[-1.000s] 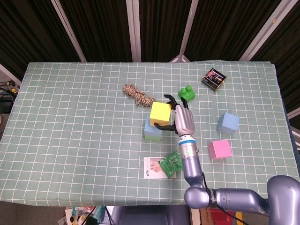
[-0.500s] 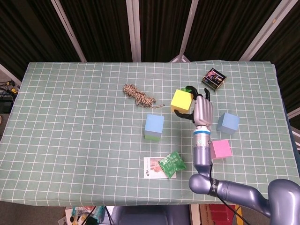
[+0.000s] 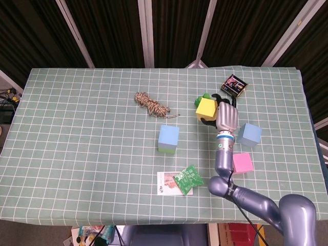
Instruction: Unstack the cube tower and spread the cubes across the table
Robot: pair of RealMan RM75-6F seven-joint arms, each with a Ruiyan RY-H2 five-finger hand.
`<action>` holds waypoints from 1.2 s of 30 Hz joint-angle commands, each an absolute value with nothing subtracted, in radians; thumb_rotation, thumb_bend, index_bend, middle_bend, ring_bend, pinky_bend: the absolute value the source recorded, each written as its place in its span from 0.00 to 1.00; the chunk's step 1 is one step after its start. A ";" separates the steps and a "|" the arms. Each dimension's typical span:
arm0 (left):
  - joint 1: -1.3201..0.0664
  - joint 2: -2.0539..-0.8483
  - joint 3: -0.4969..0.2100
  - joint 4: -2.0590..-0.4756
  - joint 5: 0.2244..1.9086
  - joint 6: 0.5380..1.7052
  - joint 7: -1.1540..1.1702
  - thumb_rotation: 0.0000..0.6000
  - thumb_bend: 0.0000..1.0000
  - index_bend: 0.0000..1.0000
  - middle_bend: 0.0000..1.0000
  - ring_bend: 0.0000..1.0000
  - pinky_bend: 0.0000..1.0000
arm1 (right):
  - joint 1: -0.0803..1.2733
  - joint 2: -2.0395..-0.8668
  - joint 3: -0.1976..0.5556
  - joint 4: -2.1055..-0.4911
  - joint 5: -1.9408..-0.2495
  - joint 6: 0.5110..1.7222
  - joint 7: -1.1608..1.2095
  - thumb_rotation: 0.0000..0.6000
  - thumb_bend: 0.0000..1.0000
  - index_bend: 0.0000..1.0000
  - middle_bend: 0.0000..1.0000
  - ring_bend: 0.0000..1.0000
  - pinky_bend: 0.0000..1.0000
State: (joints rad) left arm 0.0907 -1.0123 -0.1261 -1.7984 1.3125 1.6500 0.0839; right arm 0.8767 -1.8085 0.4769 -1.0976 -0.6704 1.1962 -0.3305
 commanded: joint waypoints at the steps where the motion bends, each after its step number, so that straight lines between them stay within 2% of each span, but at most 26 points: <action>1: 0.079 -1.021 -0.133 -1.798 1.299 1.637 0.105 1.00 0.17 0.20 0.00 0.00 0.00 | 0.903 -1.826 0.457 -1.022 -0.682 1.136 -0.377 1.00 0.15 0.18 0.01 0.00 0.00; 5: 0.062 -1.032 -0.141 -1.798 1.278 1.618 0.140 1.00 0.17 0.20 0.00 0.00 0.00 | 0.900 -1.806 0.448 -1.041 -0.709 1.101 -0.379 1.00 0.15 0.09 0.00 0.00 0.00; 10: 0.058 -1.032 -0.136 -1.802 1.280 1.611 0.151 1.00 0.17 0.20 0.00 0.00 0.00 | 0.866 -1.734 0.440 -1.188 -0.729 1.111 -0.402 1.00 0.15 0.06 0.00 0.00 0.00; 15: 0.066 -1.024 -0.134 -1.803 1.285 1.620 0.128 1.00 0.17 0.20 0.00 0.00 0.00 | 0.804 -1.597 0.442 -1.487 -0.703 1.137 -0.447 1.00 0.15 0.06 0.00 0.00 0.00; 18: 0.066 -1.020 -0.135 -1.802 1.283 1.617 0.119 1.00 0.17 0.20 0.00 0.00 0.00 | 0.739 -1.469 0.443 -1.739 -0.691 1.123 -0.416 1.00 0.15 0.06 0.00 0.00 0.00; 19: 0.066 -1.019 -0.130 -1.803 1.289 1.615 0.118 1.00 0.17 0.20 0.00 0.00 0.00 | 0.692 -1.389 0.429 -1.889 -0.703 1.108 -0.390 1.00 0.15 0.06 0.00 0.00 0.00; 21: 0.067 -1.018 -0.127 -1.804 1.295 1.617 0.115 1.00 0.17 0.20 0.00 0.00 0.00 | 0.652 -1.293 0.397 -2.000 -0.728 1.094 -0.394 1.00 0.15 0.06 0.00 0.00 0.00; 29: 0.076 -1.015 -0.121 -1.805 1.307 1.629 0.104 1.00 0.17 0.20 0.00 0.00 0.00 | 0.632 -1.173 0.317 -2.102 -0.768 1.049 -0.404 1.00 0.15 0.05 0.00 0.00 0.00; 36: 0.076 -1.017 -0.121 -1.803 1.307 1.631 0.102 1.00 0.17 0.20 0.00 0.00 0.00 | 0.654 -1.168 0.289 -2.136 -0.781 1.040 -0.406 1.00 0.15 0.03 0.00 0.00 0.00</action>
